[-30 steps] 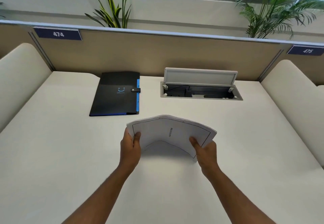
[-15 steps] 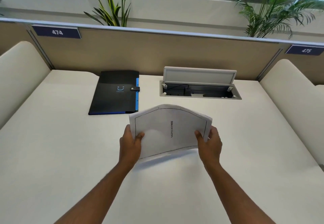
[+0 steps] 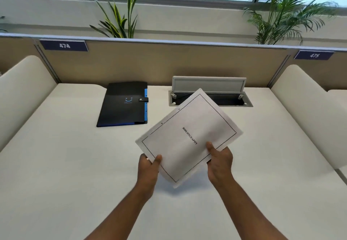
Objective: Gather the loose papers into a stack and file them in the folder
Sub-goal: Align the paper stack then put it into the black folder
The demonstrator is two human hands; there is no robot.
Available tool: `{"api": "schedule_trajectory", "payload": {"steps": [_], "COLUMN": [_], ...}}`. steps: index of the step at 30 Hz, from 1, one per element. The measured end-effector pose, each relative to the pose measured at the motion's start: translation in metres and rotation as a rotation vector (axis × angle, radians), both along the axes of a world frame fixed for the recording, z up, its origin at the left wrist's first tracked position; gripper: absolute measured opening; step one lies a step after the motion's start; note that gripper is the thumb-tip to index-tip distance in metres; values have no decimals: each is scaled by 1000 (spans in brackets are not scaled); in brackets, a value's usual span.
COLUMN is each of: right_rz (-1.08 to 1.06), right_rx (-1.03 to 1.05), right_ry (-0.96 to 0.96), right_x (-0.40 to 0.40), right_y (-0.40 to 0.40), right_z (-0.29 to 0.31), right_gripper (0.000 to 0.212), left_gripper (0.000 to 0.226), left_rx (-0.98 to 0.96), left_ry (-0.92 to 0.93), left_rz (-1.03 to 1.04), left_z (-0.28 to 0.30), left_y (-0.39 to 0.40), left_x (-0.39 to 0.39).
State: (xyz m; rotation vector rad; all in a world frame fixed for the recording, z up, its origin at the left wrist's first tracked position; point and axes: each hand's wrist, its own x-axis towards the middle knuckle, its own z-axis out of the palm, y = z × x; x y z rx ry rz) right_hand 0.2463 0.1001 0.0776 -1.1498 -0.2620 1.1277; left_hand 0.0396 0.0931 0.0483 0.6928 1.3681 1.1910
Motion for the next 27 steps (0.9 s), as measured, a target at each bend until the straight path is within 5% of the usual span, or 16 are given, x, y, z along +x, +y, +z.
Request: {"api": "schedule_trajectory", "payload": {"steps": [3, 5, 8, 11, 15, 17, 20, 27], "right_rz": [47, 122, 244, 263, 259, 218, 154, 388], "right_rx": [53, 82, 125, 151, 214, 235, 297, 0], "right_ry": [-258, -410, -548, -627, -711, -720, -704, -721], "right_x": [18, 28, 41, 59, 54, 60, 68, 79], "right_y": [-5, -10, -15, -18, -16, -15, -16, -24], "right_z": [12, 19, 27, 34, 45, 51, 53, -7], "right_gripper": [23, 21, 21, 24, 25, 23, 20, 7], "left_gripper": [64, 82, 72, 66, 40, 18, 18, 24], "left_rx": [-140, -38, 222, 353, 457, 521, 641, 518], "left_ry": [179, 322, 475, 407, 175, 183, 260, 506], "left_rz": [66, -6, -199, -313, -291, -250, -166, -117], "left_z": [7, 21, 46, 76, 94, 95, 91, 27], "left_y": [5, 11, 29, 40, 40, 35, 21, -5], "left_x": [-9, -13, -1, 25, 23, 34, 49, 71]}}
